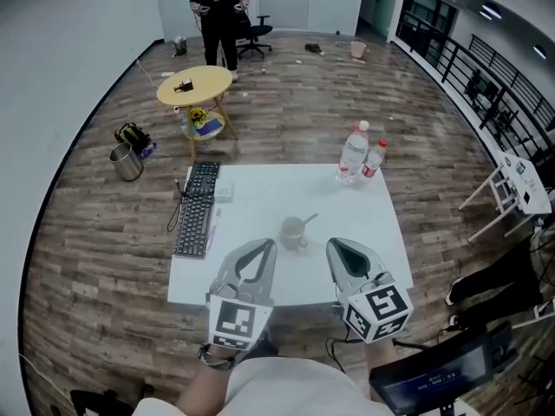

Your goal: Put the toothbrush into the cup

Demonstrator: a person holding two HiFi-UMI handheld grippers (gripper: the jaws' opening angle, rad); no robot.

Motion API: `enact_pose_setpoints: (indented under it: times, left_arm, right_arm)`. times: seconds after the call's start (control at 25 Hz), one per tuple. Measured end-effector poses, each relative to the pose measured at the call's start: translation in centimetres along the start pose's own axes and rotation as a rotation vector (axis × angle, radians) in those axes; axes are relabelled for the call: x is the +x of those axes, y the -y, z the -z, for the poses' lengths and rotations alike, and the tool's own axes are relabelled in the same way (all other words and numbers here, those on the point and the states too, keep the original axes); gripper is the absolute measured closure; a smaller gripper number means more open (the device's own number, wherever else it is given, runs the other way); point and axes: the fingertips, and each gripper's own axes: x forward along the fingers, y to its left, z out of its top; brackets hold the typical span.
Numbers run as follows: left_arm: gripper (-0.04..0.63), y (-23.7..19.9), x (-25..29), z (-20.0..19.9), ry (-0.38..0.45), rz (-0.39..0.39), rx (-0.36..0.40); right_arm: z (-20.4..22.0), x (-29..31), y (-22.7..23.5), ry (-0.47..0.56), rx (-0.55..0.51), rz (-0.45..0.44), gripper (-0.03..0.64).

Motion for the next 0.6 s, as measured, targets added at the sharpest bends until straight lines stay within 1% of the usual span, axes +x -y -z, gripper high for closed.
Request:
enact_pose_setpoints:
  times: [0.16,0.36,0.6]
  left_arm:
    - [0.588,2.3,-1.2,0.0,-0.002,-0.002,-0.015]
    - [0.588,4.7,-2.6,-0.5,0.009,0.006,-0.009]
    - [0.586,7.7,-4.8,-0.8,0.009,-0.014,-0.013]
  right_arm:
    - [1.0,-2.8,-0.3,-0.001,0.008,0.003,0.614]
    - [2.3,-5.8,-0.4,-0.015,0.020,0.020,0.614]
    - [2.5,-9.8,-1.2,0.012,0.012,0.012,0.614]
